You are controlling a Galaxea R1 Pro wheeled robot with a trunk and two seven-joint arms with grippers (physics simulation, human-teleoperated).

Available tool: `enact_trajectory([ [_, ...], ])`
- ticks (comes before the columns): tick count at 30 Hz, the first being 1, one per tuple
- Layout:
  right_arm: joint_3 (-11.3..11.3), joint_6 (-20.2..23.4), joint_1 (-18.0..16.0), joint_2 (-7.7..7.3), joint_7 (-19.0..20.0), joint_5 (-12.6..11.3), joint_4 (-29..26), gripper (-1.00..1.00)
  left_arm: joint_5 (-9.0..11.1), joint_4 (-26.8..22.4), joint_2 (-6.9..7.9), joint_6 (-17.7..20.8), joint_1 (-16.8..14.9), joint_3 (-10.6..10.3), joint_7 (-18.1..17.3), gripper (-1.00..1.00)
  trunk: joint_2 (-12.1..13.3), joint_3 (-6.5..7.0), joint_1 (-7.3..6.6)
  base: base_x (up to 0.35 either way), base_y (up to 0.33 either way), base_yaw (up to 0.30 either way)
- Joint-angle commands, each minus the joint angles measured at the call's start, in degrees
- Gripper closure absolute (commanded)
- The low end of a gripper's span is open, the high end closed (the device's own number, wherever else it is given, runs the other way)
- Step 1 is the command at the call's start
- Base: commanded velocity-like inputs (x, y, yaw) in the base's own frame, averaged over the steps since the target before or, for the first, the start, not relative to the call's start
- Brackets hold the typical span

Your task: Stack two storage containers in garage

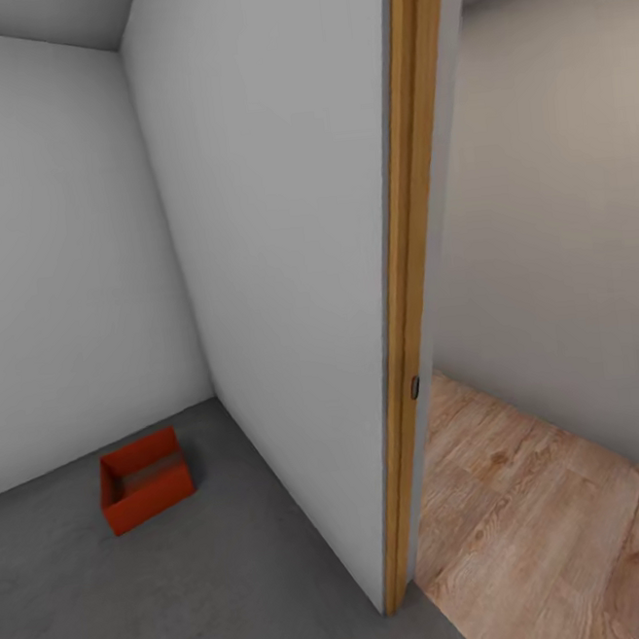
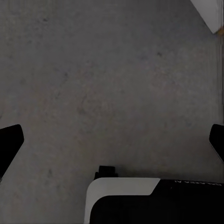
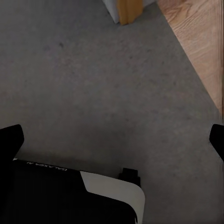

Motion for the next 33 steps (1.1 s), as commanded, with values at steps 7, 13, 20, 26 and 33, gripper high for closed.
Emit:
enact_trajectory([
  [7, -0.49, -0.2, -0.06, -0.01, 0.17, 0.59, 0.06, -1.0, 0.48, 0.25, 0.02, -0.37, -0.09, 0.07, -0.32, -1.0, -0.11, -0.11, 0.07, 0.324, 0.0, -0.275],
  [13, -0.49, -0.2, -0.06, -0.01, 0.17, 0.59, 0.06, -1.0, 0.48, 0.25, 0.02, -0.37, -0.08, 0.07, -0.32, -1.0, -0.11, -0.11, 0.07, 0.324, 0.0, -0.275],
  [20, -0.5, -0.2, -0.06, 0.04, 0.17, 0.59, 0.06, -1.0, 0.48, 0.25, -0.05, -0.42, -0.1, 0.07, -0.32, -1.0, -0.11, -0.11, 0.07, 0.225, 0.0, -0.275],
  [26, -0.49, -0.2, -0.06, 0.08, 0.17, 0.59, 0.06, -1.0, 0.48, 0.25, -0.06, -0.44, -0.09, 0.07, -0.32, -1.0, -0.11, -0.11, 0.07, 0.007, 0.0, -0.275],
  [33, -0.49, -0.2, -0.06, 0.08, 0.17, 0.59, 0.06, -1.0, 0.48, 0.25, -0.07, -0.46, -0.11, 0.07, -0.32, -1.0, -0.11, -0.11, 0.07, 0.0, 0.0, -0.275],
])
